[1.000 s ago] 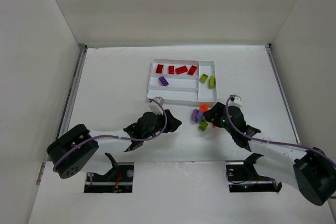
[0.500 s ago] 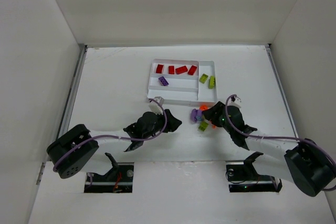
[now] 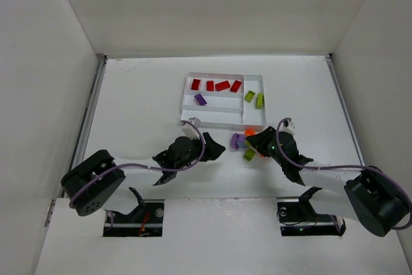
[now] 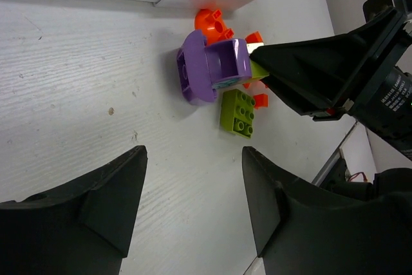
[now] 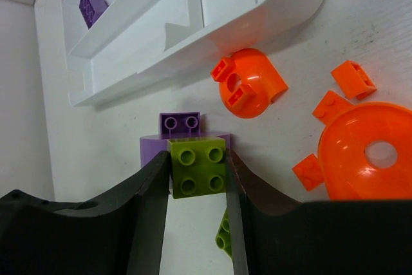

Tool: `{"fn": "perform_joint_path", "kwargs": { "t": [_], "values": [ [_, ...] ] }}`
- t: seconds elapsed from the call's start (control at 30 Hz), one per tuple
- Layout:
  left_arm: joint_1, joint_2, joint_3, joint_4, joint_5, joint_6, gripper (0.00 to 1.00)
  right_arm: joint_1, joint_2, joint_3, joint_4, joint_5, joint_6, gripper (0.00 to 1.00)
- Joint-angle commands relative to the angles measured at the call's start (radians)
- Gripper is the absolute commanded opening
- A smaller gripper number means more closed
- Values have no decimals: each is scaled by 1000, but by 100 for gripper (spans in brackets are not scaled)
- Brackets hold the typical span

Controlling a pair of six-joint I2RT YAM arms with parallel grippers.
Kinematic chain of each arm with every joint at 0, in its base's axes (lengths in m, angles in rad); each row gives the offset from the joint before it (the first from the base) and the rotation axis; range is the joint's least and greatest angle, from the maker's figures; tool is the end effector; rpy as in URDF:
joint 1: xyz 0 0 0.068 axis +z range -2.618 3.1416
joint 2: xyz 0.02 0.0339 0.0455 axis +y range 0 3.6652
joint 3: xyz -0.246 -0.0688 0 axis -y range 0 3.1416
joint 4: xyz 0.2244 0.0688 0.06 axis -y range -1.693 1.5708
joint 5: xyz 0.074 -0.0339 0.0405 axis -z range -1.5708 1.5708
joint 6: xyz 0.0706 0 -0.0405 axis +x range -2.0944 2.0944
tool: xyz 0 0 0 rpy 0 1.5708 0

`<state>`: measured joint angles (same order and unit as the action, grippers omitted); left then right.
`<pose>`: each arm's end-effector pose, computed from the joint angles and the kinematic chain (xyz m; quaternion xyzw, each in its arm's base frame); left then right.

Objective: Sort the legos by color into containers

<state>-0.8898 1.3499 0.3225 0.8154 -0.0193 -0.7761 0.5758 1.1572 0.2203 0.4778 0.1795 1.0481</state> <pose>0.1741 -0.2127 0.1620 0.0381 0.7770 -0.4598 0.4282 0.2006 0.1152 0.1299 0.2439 0.8115 0.3290 0.4169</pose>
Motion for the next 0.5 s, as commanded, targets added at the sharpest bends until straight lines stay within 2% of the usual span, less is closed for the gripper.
{"fn": "perform_joint_path", "kwargs": {
  "t": [0.0, 0.23, 0.47],
  "values": [
    [2, 12, 9, 93, 21, -31, 59, 9, 3, 34, 96, -15, 18, 31],
    [38, 41, -11, 195, 35, -165, 64, 9, -40, 83, 122, -69, 16, 30],
    [74, 81, -88, 473, -56, -373, 63, 15, -33, 160, 151, -127, 36, 29]
  ]
}}
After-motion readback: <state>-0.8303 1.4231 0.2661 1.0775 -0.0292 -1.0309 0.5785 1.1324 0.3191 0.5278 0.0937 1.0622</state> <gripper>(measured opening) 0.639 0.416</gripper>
